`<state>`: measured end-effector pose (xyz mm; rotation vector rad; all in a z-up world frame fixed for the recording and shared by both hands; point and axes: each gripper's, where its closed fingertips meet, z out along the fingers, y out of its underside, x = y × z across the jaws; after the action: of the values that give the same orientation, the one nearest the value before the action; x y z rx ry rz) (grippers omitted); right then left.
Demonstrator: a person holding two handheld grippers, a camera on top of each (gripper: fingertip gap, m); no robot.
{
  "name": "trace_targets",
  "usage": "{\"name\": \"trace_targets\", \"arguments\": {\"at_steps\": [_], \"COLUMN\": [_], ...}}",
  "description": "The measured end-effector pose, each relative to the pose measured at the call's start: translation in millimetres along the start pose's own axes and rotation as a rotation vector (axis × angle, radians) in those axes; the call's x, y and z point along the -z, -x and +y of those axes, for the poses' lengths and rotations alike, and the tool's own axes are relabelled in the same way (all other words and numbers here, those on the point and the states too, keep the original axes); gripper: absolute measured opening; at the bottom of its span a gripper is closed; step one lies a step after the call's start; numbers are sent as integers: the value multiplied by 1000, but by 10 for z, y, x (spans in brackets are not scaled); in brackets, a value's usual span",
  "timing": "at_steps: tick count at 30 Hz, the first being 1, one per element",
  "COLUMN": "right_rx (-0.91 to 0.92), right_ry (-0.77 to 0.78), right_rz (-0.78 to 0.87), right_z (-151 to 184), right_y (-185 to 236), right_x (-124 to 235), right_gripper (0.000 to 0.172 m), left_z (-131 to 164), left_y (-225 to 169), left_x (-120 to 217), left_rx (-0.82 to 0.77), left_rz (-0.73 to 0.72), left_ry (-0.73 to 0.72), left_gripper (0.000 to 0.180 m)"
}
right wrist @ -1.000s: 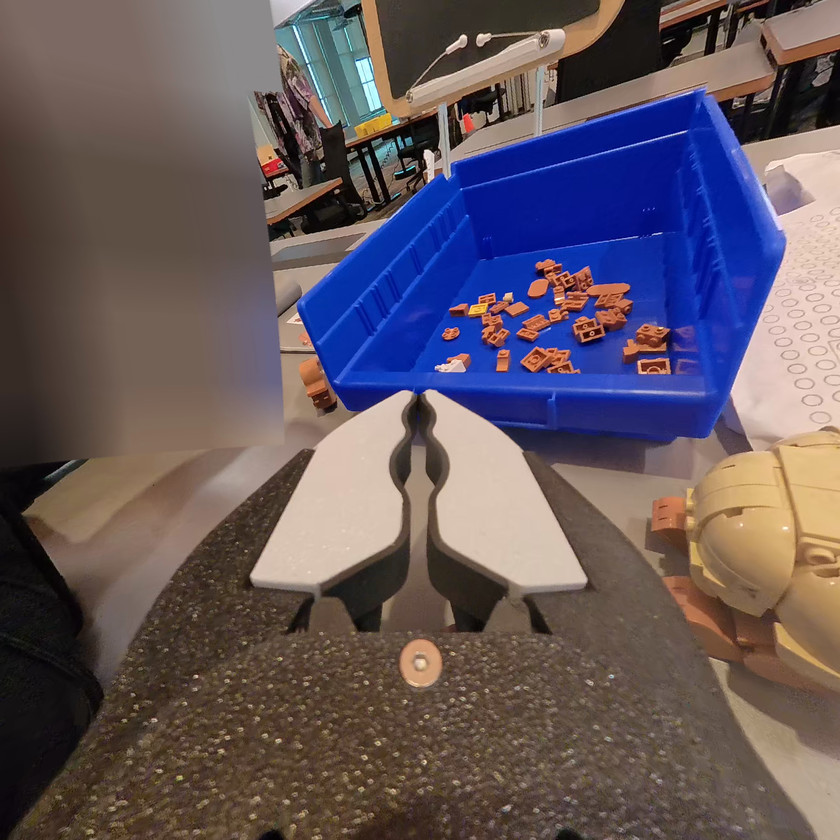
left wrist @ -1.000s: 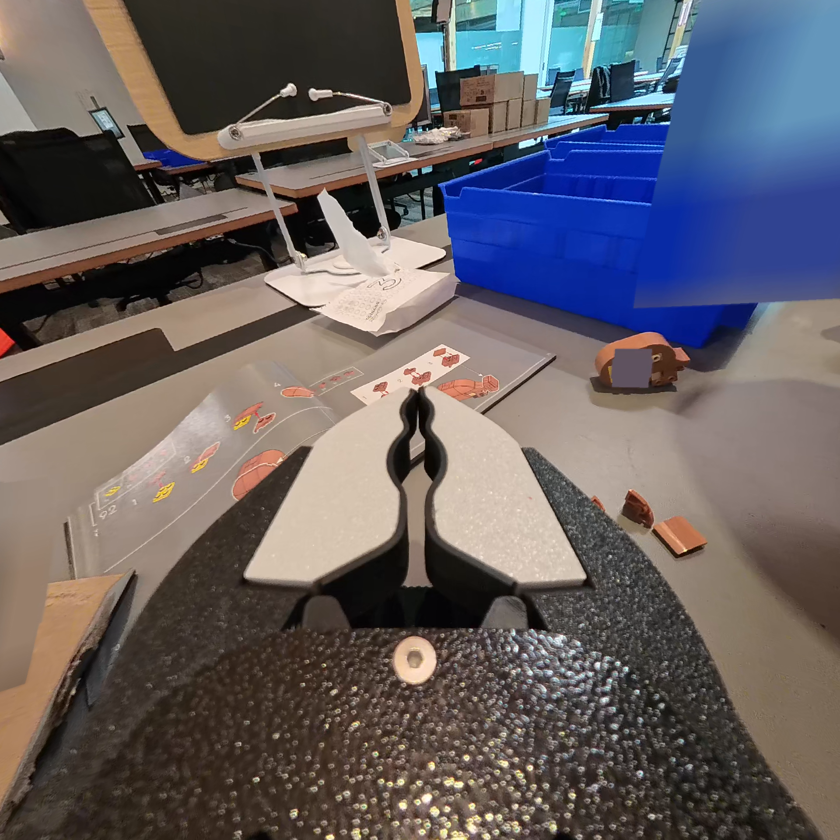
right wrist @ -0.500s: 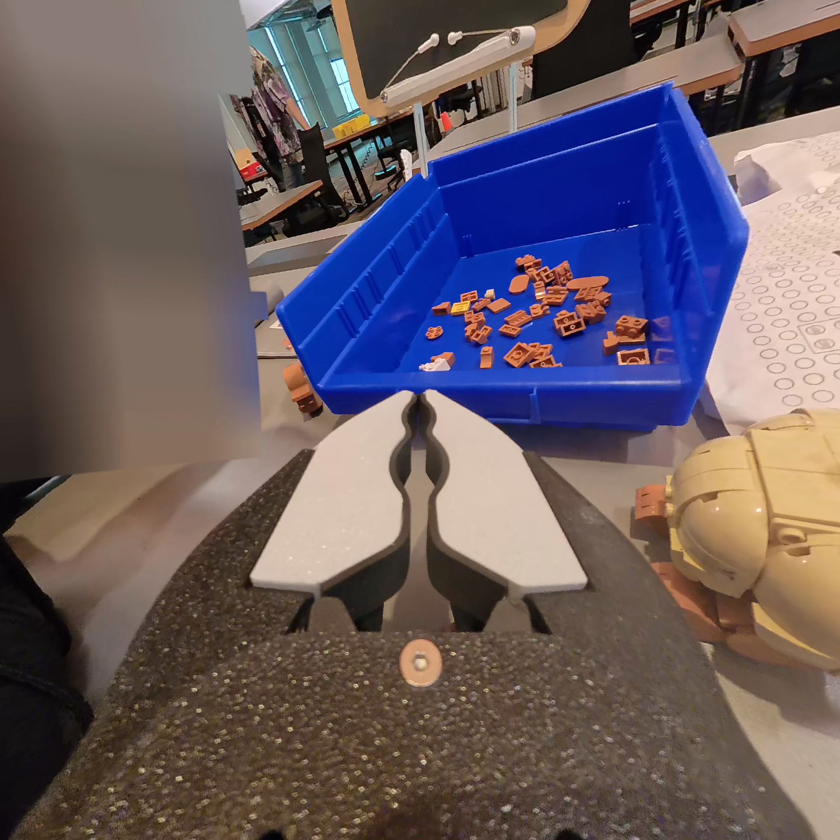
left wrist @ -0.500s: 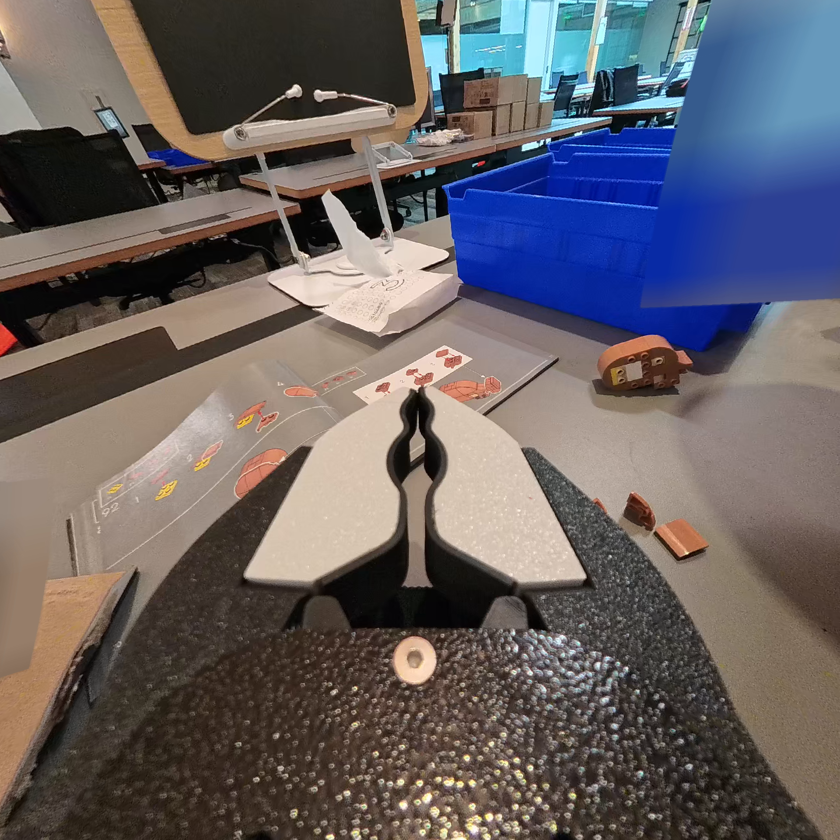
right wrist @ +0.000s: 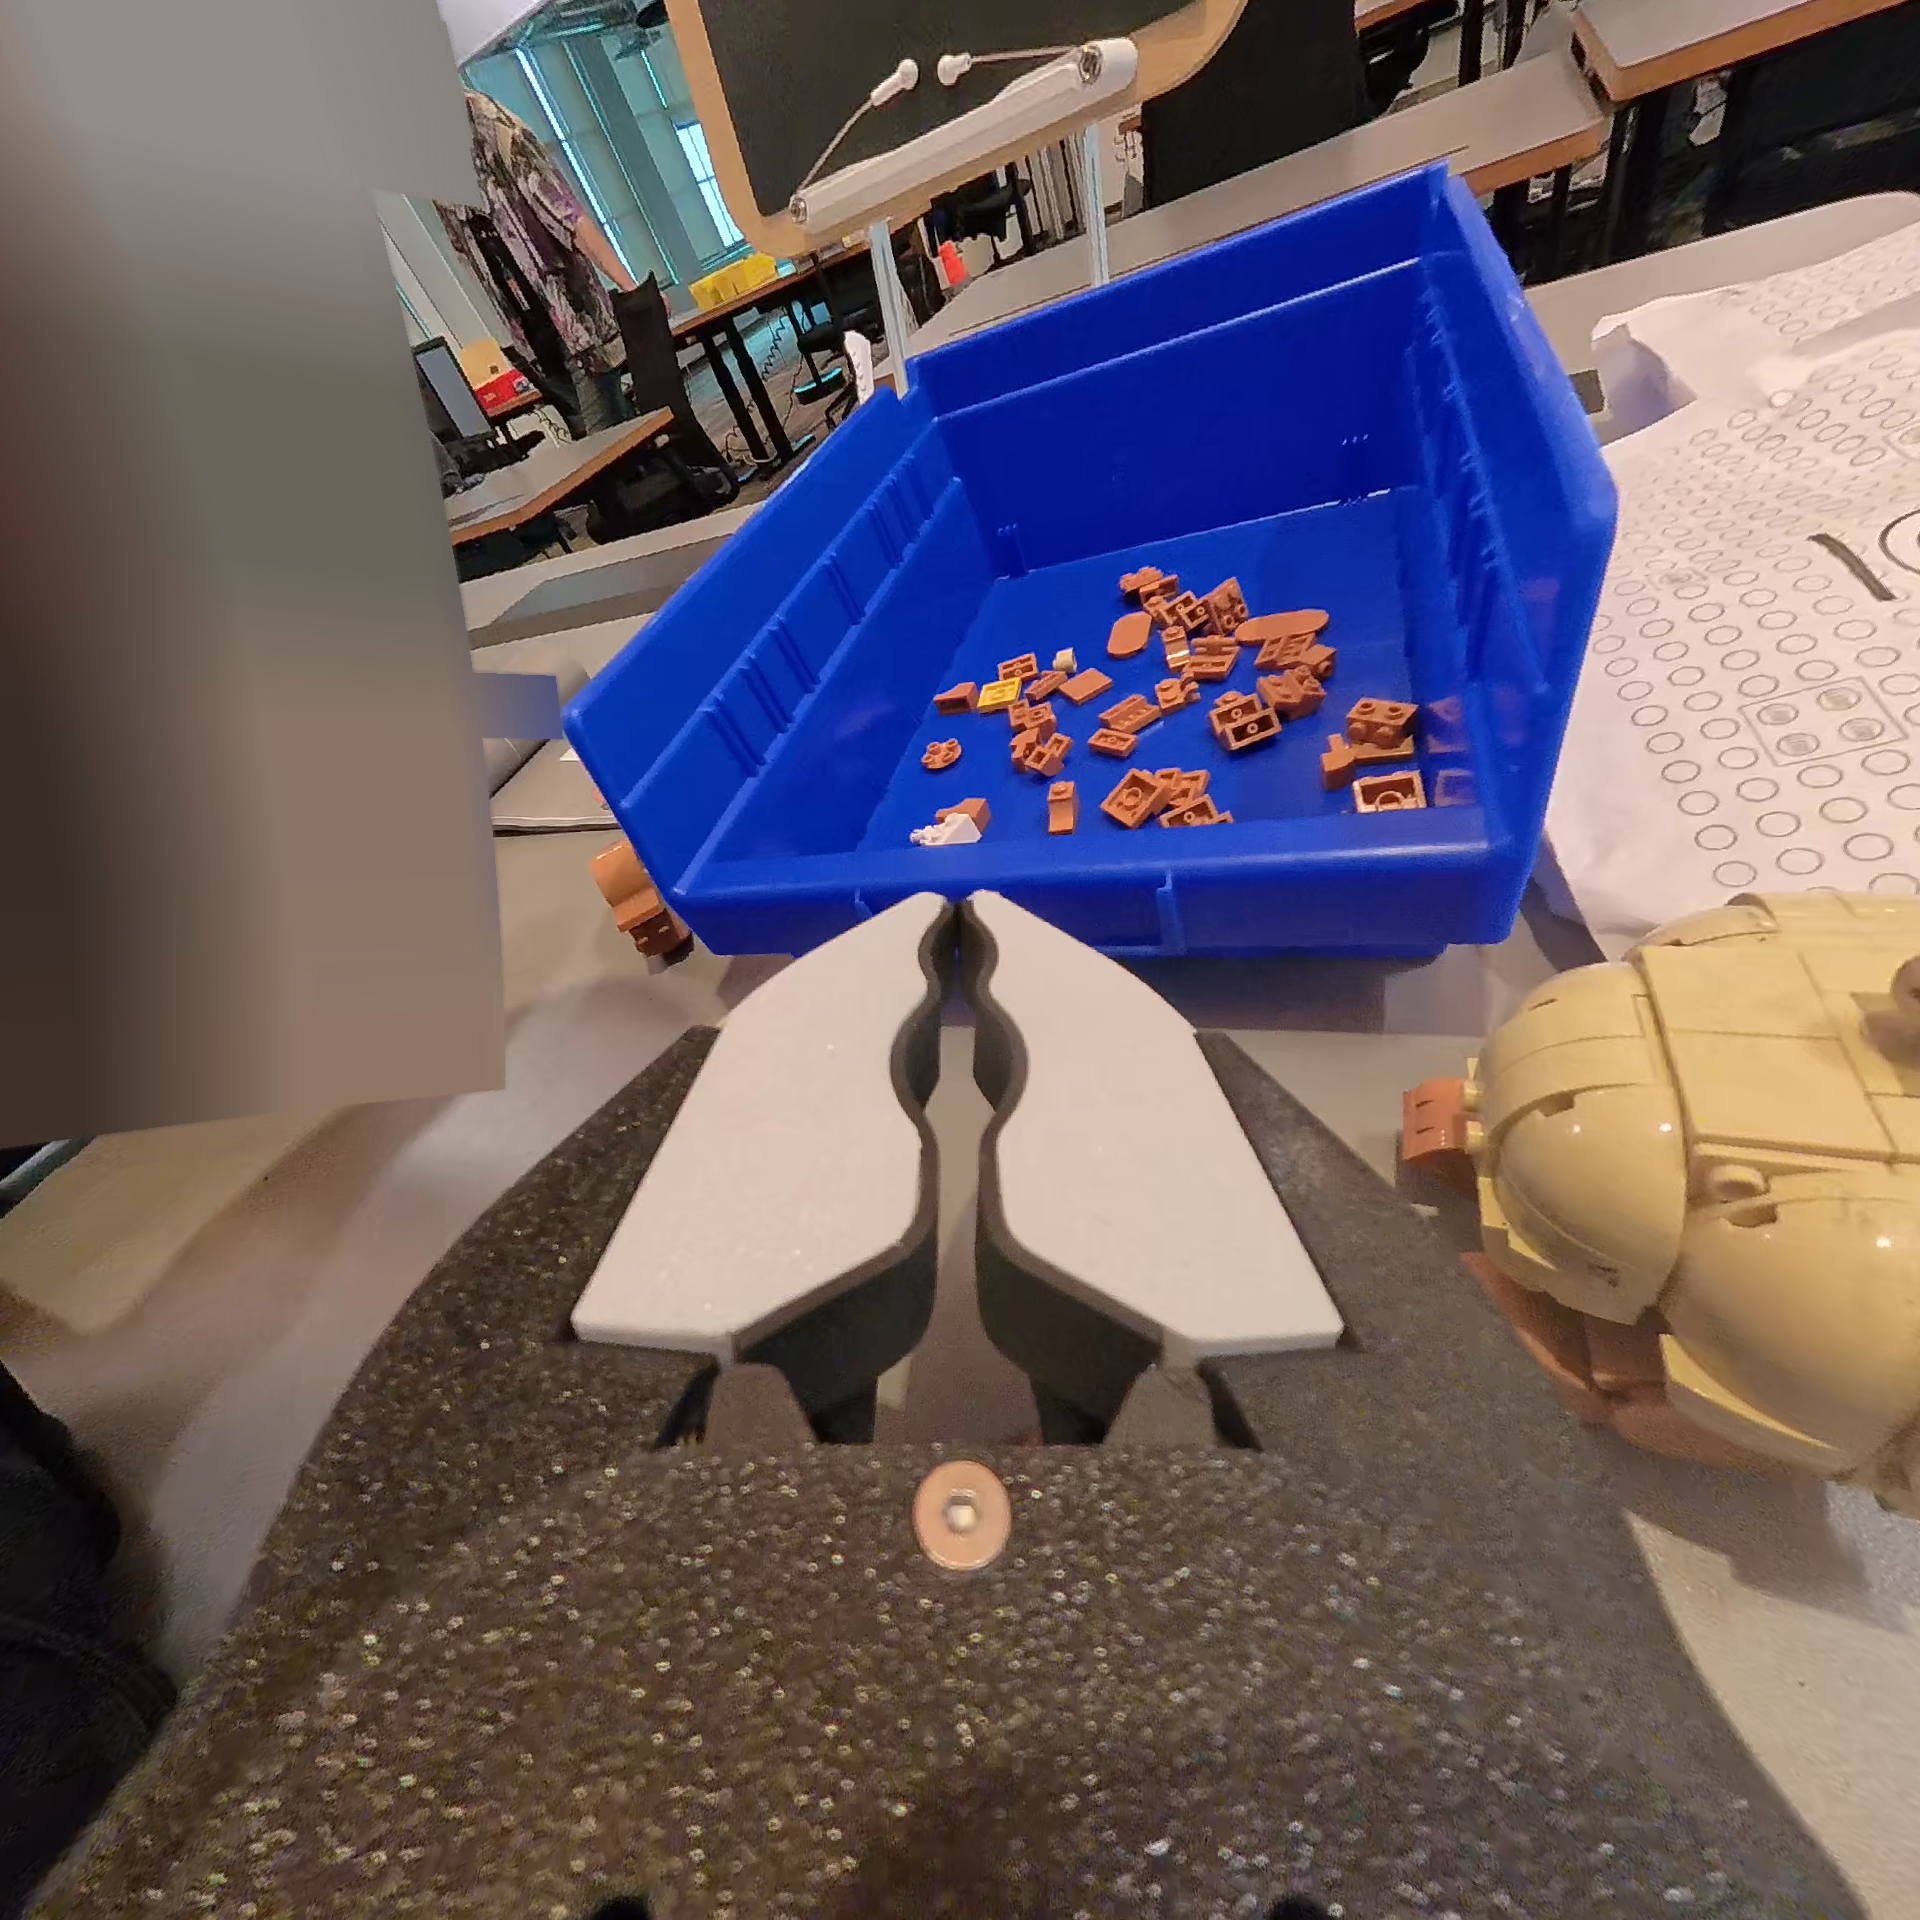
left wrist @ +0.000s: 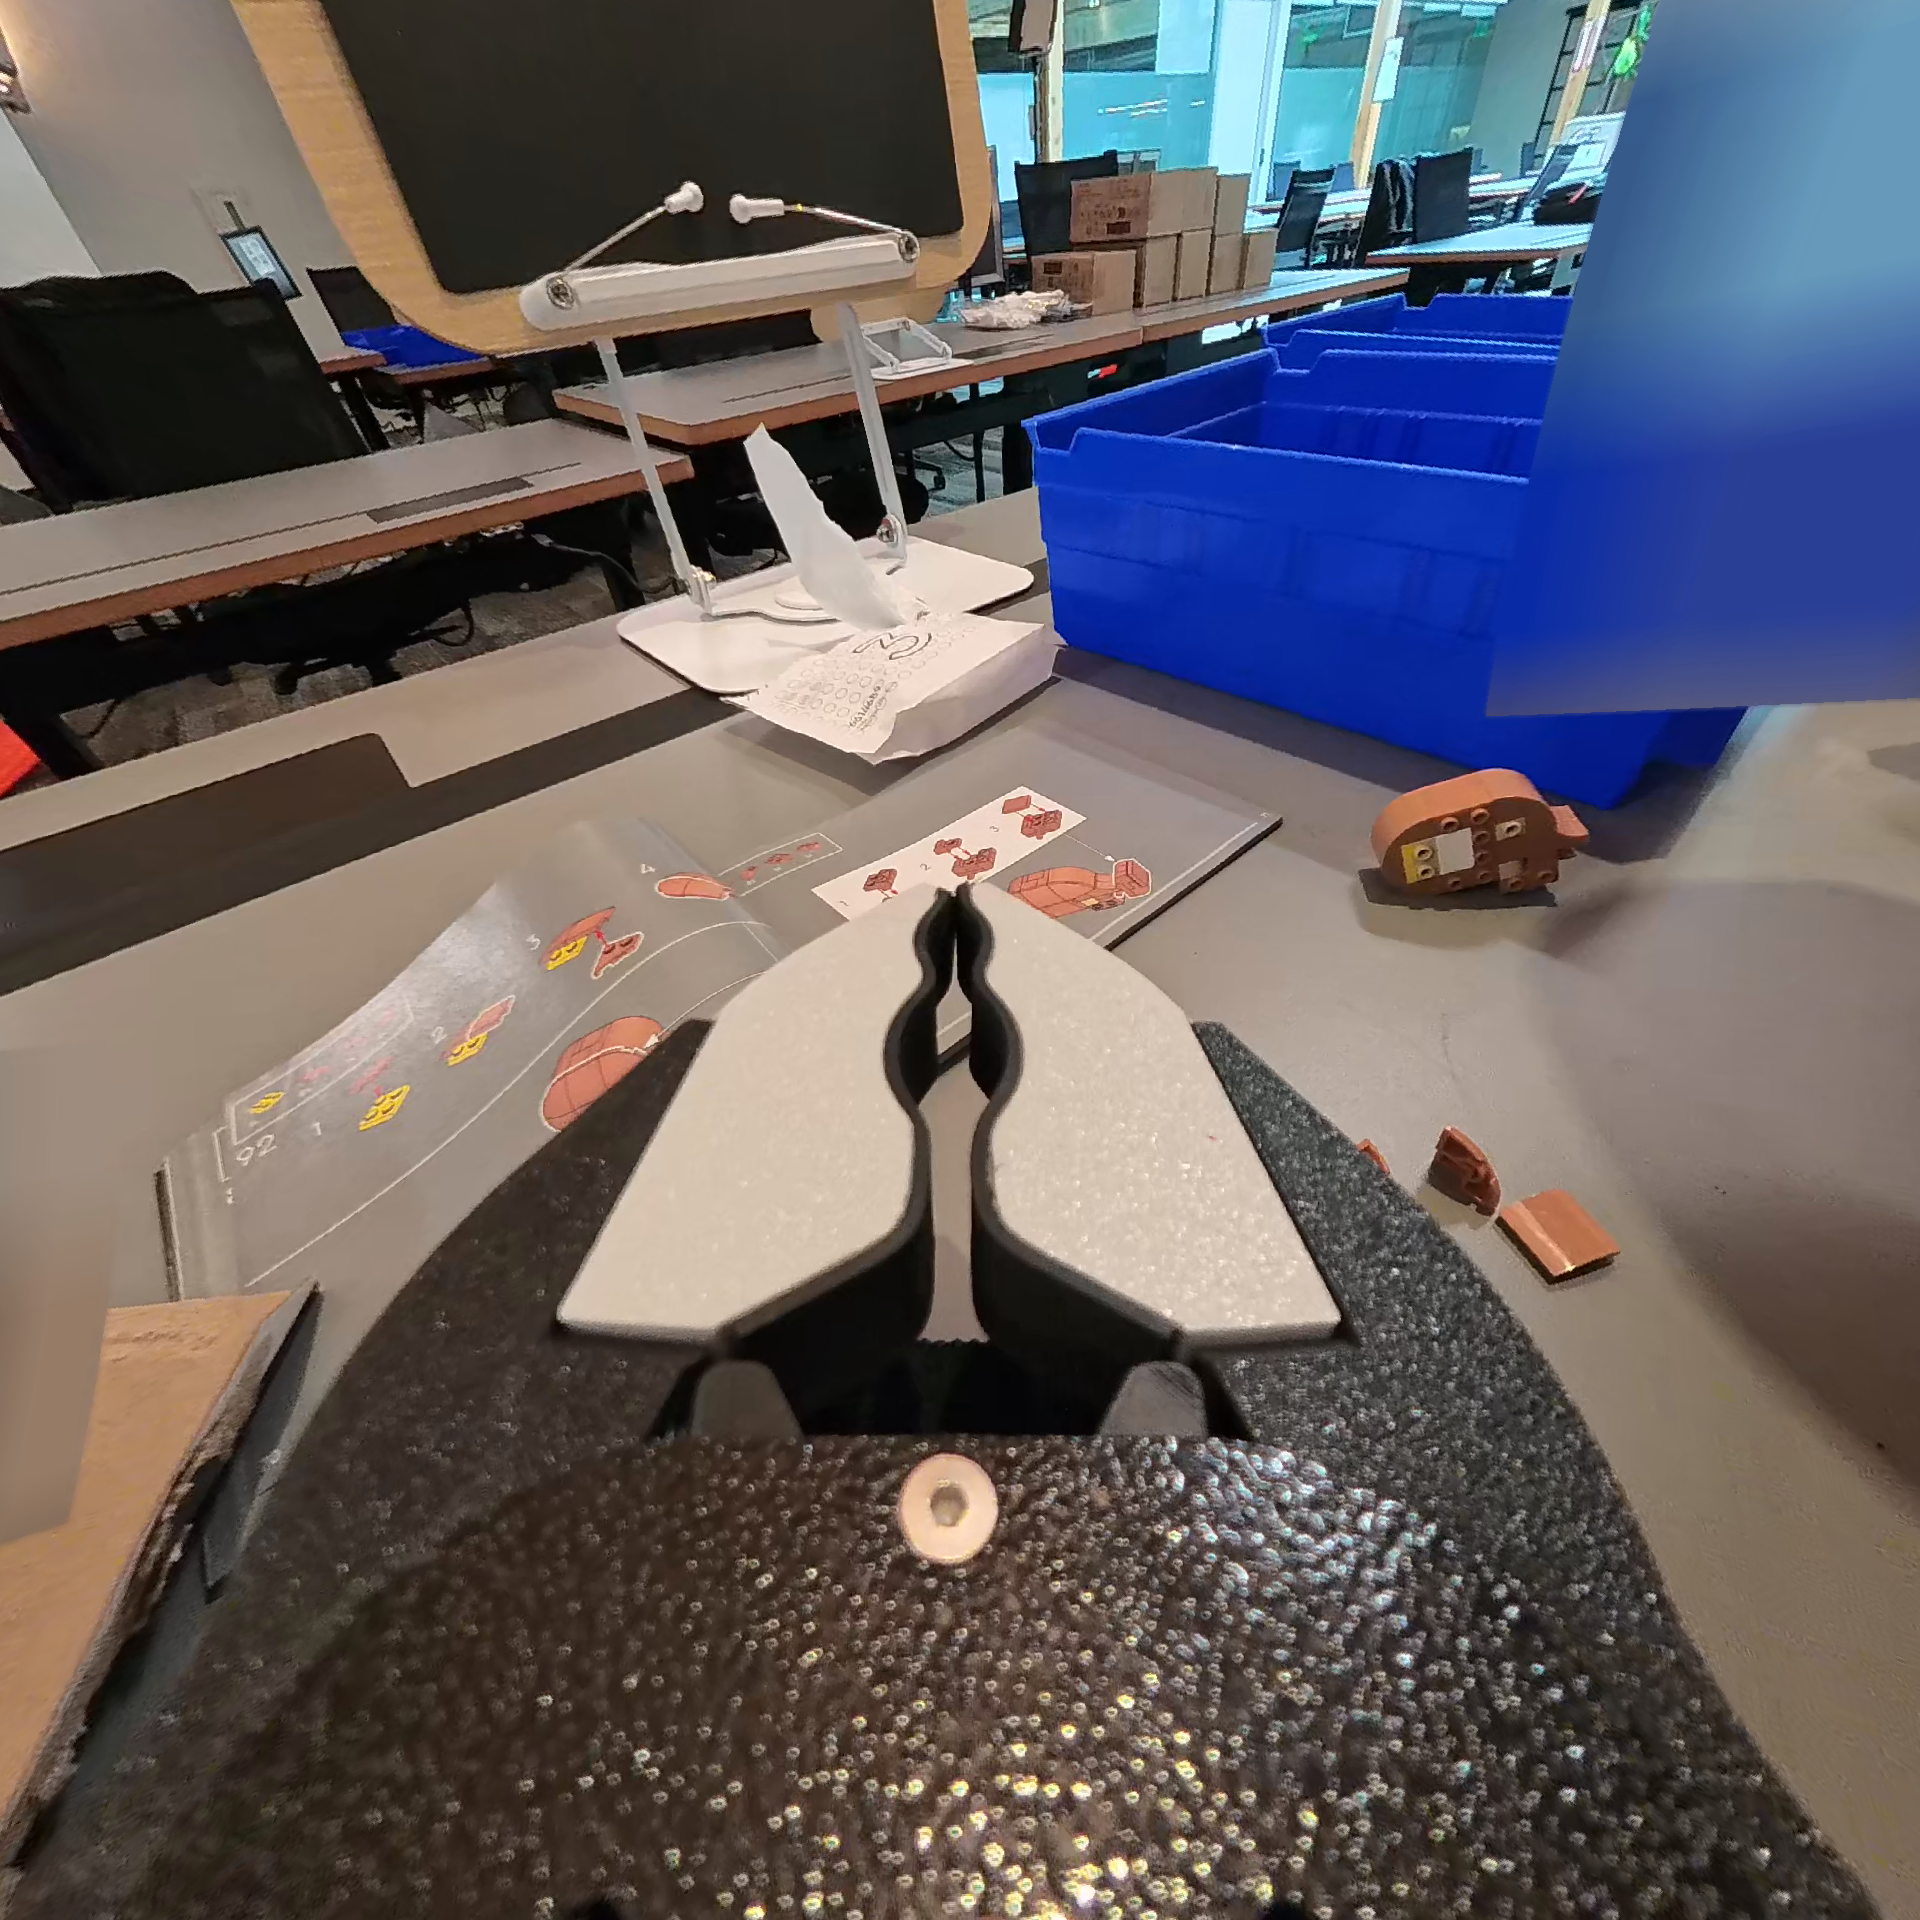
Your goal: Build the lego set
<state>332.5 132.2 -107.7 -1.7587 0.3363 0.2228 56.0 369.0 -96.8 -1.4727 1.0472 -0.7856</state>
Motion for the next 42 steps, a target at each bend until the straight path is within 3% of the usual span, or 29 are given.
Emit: {"name": "trace_targets", "arguments": {"at_steps": [9, 13, 17, 20, 23, 27, 30, 36, 42], "right_rx": [20, 171, 659, 1110, 1522, 1779, 1787, 1626, 1638], "right_ry": [4, 21, 96, 320, 545, 772, 881, 911, 939], "right_rz": [-51, -145, -240, -290, -337, -476, -570, -696, -748], "right_z": [0, -109, -641, -768, -662, -303, -91, 79, 129], "right_y": [73, 179, 394, 363, 132, -160, -292, -337, -420], "right_x": [-12, -98, -208, -542, -1019, -1543, -1719, -1840, -1948], "right_gripper": [0, 5, 13, 20, 21, 23, 26, 25, 24], "left_z": [10, 44, 74, 85, 105, 113, 113, 105, 120], "left_y": [7, 45, 10, -64, -112, -119, -99, -56, 2], "left_x": [-5, -22, 5, 37, 59, 105, 148, 172, 176], "left_rx": [1, 13, 15, 15, 45, 110, 171, 227, 203], "left_rz": [-4, -21, -17, 0, 21, 40, 41, 32, -10], "left_ry": [7, 34, 54, 62, 77, 78, 74, 58, 64], "left_gripper": [0, 0, 0, 0, 0, 1, 1, 1, 1]}}
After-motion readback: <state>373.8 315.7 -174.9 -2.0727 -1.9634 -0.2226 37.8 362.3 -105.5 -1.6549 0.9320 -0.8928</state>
